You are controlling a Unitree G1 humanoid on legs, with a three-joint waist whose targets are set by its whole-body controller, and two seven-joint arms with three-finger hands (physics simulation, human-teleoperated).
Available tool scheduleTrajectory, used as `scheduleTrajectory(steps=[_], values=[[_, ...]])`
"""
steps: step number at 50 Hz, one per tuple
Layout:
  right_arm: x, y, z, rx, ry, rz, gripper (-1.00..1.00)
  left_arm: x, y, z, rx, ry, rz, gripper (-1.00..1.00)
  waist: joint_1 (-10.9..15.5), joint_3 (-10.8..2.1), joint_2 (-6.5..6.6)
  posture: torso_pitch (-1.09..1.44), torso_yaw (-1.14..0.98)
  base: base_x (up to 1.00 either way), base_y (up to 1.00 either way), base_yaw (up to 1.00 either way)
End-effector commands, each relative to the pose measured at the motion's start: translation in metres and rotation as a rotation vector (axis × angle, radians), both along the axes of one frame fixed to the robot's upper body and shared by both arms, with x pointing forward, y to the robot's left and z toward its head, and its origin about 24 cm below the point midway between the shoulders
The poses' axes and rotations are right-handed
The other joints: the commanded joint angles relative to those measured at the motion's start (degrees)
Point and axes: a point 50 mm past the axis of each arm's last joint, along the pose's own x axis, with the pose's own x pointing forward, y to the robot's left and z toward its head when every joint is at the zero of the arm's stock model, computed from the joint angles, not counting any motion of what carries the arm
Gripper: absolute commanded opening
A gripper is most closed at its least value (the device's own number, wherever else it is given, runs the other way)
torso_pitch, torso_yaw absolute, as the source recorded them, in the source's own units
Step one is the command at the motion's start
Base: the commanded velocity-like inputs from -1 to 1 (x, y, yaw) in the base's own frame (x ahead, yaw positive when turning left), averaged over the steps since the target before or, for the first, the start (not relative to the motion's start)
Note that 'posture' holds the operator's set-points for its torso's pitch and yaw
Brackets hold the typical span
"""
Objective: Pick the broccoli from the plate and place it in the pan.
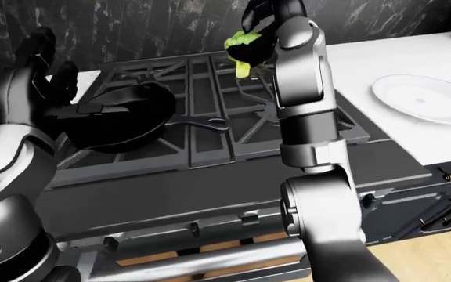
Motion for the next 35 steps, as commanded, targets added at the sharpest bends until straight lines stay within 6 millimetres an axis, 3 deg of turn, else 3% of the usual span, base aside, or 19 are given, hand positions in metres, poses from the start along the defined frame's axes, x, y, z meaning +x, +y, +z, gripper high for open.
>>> scheduleTrajectory(steps=[1, 4, 11, 13, 14, 15, 16, 18, 21, 24, 26, 27, 29, 31, 35], values=[[-0.0078, -0.0002, 0.0254, -0.004, -0.1, 0.003, -1.0, -0.0051, -0.0019, 0.0154, 0.008, -0.085, -0.003, 1.0, -0.67, -1.73, 0.74, 0.0, 0.0, 0.0, 0.31, 0.0], [-0.0074, -0.0004, 0.0245, -0.005, -0.1, 0.003, -1.0, -0.0047, -0.0015, 0.0147, 0.007, -0.085, -0.002, 1.0, -0.58, -2.18, -1.04, 0.0, 0.0, 0.0, 0.3, 0.0], [-0.0063, -0.0006, 0.0246, -0.007, -0.098, 0.004, -1.0, -0.004, -0.0014, 0.0143, 0.007, -0.083, -0.002, 1.0, -0.69, -1.49, -4.84, 0.0, 0.0, 0.0, 0.31, 0.0], [-0.0064, -0.0005, 0.025, -0.008, -0.099, 0.004, -1.0, -0.0044, -0.0015, 0.0149, 0.007, -0.084, -0.002, 1.0, -0.58, -1.69, -6.96, 0.0, 0.0, 0.0, 0.3, 0.0], [-0.0064, -0.0003, 0.025, -0.007, -0.098, 0.006, -1.0, -0.0045, -0.0014, 0.0147, 0.007, -0.083, -0.002, 1.0, -0.52, -2.38, -8.88, 0.0, 0.0, 0.0, 0.31, 0.0], [-0.0064, -0.0003, 0.0251, -0.008, -0.098, 0.006, -1.0, -0.0044, -0.0013, 0.0145, 0.007, -0.083, -0.002, 1.0, -0.89, -1.66, -6.28, 0.0, 0.0, 0.0, 0.31, 0.0], [-0.0062, -0.0003, 0.0251, -0.007, -0.098, 0.006, -1.0, -0.0042, -0.0012, 0.0142, 0.007, -0.083, -0.002, 1.0, -0.37, -2.12, -7.55, 0.0, 0.0, 0.0, 0.3, 0.0], [-0.0064, 0.0002, 0.0262, -0.007, -0.098, 0.006, -1.0, -0.0042, -0.0011, 0.0149, 0.006, -0.083, -0.002, 1.0, -0.39, -2.7, -7.34, 0.0, 0.0, 0.0, 0.3, 0.0], [-0.006, 0.0008, 0.026, -0.007, -0.097, 0.008, -1.0, -0.0043, -0.0011, 0.0154, 0.007, -0.083, -0.001, 1.0, -0.1, -1.86, -5.8, 0.0, 0.0, 0.0, 0.31, 0.0], [-0.0059, 0.0011, 0.0252, -0.006, -0.096, 0.011, -1.0, -0.0035, -0.001, 0.0144, 0.007, -0.083, -0.001, 1.0, 0.21, -1.2, -3.4, 0.0, 0.0, 0.0, 0.2, 0.1], [-0.0058, 0.0008, 0.0245, -0.006, -0.095, 0.011, -1.0, -0.0041, -0.001, 0.0155, 0.006, -0.084, 0.0, 1.0, -0.56, -2.01, 3.02, 0.0, 0.0, 0.0, 0.0, 0.31], [-0.0059, 0.0006, 0.0246, -0.005, -0.096, 0.012, -1.0, -0.0041, -0.001, 0.0154, 0.007, -0.084, 0.0, 1.0, -0.28, -1.94, 1.34, 0.0, 0.0, 0.0, 0.0, 0.31], [-0.0066, 0.0007, 0.0251, -0.006, -0.096, 0.01, -1.0, -0.0042, -0.0012, 0.0152, 0.007, -0.084, -0.001, 1.0, 0.02, -2.04, 0.53, 0.0, 0.0, 0.0, 0.0, 0.3], [-0.0068, 0.0007, 0.025, -0.006, -0.097, 0.01, -1.0, -0.0044, -0.0009, 0.0151, 0.006, -0.085, 0.0, 1.0, 0.31, -2.32, -1.14, 0.0, 0.0, 0.0, 0.0, 0.31], [-0.0064, 0.001, 0.0248, -0.005, -0.097, 0.011, -1.0, -0.0044, -0.001, 0.0149, 0.007, -0.084, 0.0, 1.0, 0.27, -1.44, -3.22, 0.0, 0.0, 0.0, 0.0, 0.33]])
